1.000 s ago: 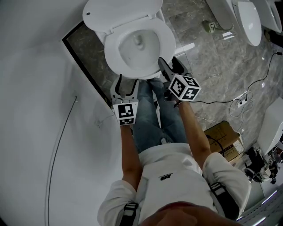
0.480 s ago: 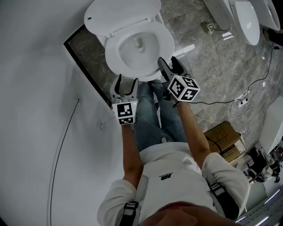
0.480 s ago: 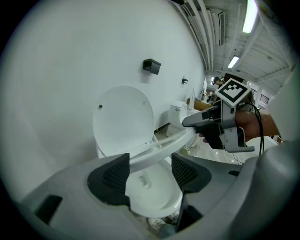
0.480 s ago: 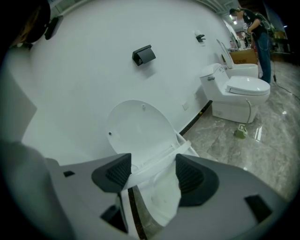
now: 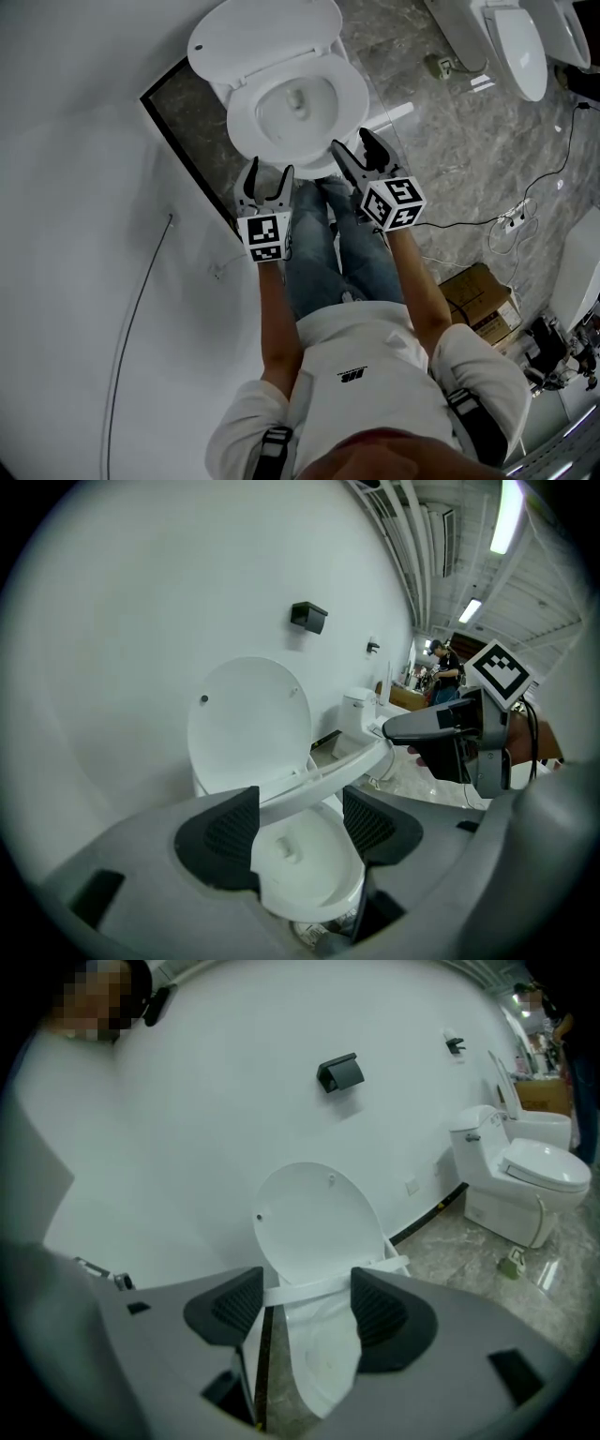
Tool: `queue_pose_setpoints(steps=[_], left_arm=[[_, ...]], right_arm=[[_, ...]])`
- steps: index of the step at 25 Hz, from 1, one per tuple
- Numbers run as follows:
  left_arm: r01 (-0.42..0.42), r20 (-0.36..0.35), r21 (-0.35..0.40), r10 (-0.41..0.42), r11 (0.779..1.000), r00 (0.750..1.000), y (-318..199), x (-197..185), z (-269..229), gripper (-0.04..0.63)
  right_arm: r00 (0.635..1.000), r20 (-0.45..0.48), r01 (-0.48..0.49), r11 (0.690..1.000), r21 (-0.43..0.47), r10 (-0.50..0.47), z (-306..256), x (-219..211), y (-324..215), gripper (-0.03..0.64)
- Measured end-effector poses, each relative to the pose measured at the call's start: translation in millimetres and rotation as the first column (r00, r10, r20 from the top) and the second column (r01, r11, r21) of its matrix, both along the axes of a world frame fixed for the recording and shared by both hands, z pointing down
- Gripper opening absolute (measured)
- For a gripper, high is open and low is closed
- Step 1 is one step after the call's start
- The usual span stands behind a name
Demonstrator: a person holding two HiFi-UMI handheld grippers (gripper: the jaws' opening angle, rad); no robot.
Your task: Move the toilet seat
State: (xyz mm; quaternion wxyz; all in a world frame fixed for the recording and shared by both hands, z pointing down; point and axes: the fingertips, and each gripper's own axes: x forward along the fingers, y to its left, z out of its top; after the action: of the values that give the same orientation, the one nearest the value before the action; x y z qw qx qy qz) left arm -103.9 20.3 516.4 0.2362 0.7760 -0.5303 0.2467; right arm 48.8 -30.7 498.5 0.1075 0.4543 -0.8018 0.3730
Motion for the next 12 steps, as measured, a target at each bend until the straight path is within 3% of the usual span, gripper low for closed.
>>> queue_pose_setpoints(steps=[7,12], left_arm=[[0.01,-0.009,-0.013,-0.01,1.0,1.0,-8.4,-4.5,-4.1,0.301],[0.023,-0.014,-0.016,-0.023,1.0,1.0,-14.6,-7.0,-7.6,0.299]], right_arm=[[0.992,-0.087,0.099,0.993,0.058,-0.094,-4.5,-4.5,9.7,0.31],[0.967,-0.189,0.193,0.975,0.105,-0.171,-6.9,-10.5,9.3,0.31]])
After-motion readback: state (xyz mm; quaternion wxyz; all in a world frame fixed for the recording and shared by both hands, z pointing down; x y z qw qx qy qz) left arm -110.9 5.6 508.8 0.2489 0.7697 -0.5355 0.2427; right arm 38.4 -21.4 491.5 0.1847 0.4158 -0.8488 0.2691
